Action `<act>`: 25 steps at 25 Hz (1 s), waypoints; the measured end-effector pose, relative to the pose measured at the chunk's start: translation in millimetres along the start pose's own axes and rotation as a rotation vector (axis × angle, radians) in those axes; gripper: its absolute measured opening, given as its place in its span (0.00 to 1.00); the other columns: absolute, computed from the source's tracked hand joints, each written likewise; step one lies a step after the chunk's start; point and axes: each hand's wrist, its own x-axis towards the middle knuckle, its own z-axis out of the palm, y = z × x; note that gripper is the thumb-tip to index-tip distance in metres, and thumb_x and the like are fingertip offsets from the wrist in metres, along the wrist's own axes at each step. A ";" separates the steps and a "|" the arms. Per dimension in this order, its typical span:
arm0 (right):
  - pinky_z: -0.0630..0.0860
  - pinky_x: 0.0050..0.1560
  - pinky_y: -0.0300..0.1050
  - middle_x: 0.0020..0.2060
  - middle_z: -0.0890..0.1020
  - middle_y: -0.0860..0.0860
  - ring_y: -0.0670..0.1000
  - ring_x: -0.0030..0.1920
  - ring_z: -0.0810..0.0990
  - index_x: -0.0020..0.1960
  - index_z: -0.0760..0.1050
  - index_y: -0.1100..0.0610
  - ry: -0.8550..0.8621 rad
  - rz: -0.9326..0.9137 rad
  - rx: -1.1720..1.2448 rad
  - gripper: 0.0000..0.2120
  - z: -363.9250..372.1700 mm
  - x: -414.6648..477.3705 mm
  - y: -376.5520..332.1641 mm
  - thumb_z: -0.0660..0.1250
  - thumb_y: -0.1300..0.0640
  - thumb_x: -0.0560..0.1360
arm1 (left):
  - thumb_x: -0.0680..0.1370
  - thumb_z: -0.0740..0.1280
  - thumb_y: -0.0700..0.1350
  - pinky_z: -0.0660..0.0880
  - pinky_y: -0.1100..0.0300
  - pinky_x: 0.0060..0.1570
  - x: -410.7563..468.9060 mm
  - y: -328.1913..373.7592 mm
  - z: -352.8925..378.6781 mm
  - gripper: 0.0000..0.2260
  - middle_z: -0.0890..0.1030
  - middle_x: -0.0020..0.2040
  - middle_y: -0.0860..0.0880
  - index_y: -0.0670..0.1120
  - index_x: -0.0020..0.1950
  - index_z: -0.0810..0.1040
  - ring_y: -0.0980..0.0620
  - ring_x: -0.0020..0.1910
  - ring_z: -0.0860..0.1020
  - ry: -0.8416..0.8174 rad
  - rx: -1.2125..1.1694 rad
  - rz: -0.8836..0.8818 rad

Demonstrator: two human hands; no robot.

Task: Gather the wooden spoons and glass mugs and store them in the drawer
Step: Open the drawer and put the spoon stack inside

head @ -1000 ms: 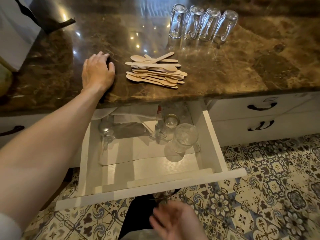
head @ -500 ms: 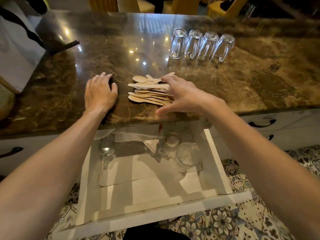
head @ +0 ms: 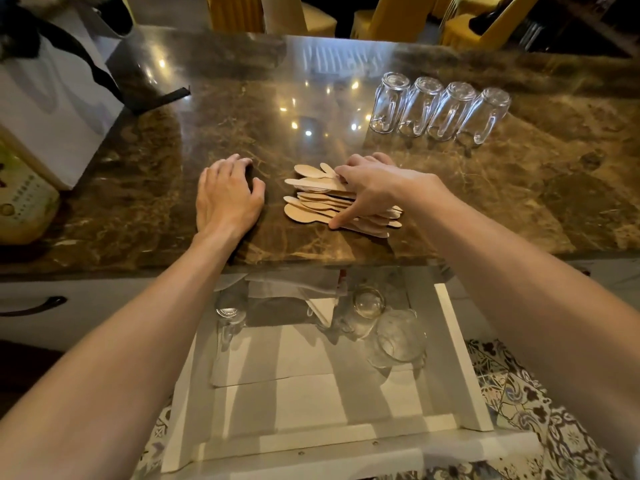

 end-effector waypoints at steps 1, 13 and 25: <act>0.51 0.71 0.56 0.63 0.69 0.55 0.58 0.66 0.64 0.65 0.67 0.54 0.023 -0.010 -0.009 0.40 2.3 -2.8 -2.5 0.67 0.30 0.63 | 0.78 0.57 0.51 0.55 0.50 0.72 0.2 0.3 0.2 0.21 0.70 0.70 0.45 0.46 0.69 0.69 0.46 0.70 0.65 0.002 0.000 0.002; 0.73 0.53 0.55 0.56 0.76 0.62 0.62 0.54 0.76 0.62 0.67 0.63 0.210 -0.083 -0.122 0.19 25.5 -29.6 -45.5 0.65 0.56 0.75 | 0.78 0.56 0.51 0.55 0.50 0.73 -2.7 2.9 -3.0 0.21 0.70 0.70 0.44 0.44 0.69 0.69 0.46 0.70 0.65 0.000 -0.012 0.023; 0.72 0.41 0.40 0.45 0.76 0.45 0.46 0.41 0.75 0.58 0.68 0.51 0.224 -0.288 0.305 0.15 15.6 -134.4 -57.1 0.66 0.56 0.73 | 0.78 0.57 0.52 0.59 0.49 0.71 -1.2 -1.2 1.6 0.21 0.73 0.68 0.44 0.45 0.68 0.70 0.45 0.69 0.67 0.011 -0.021 0.025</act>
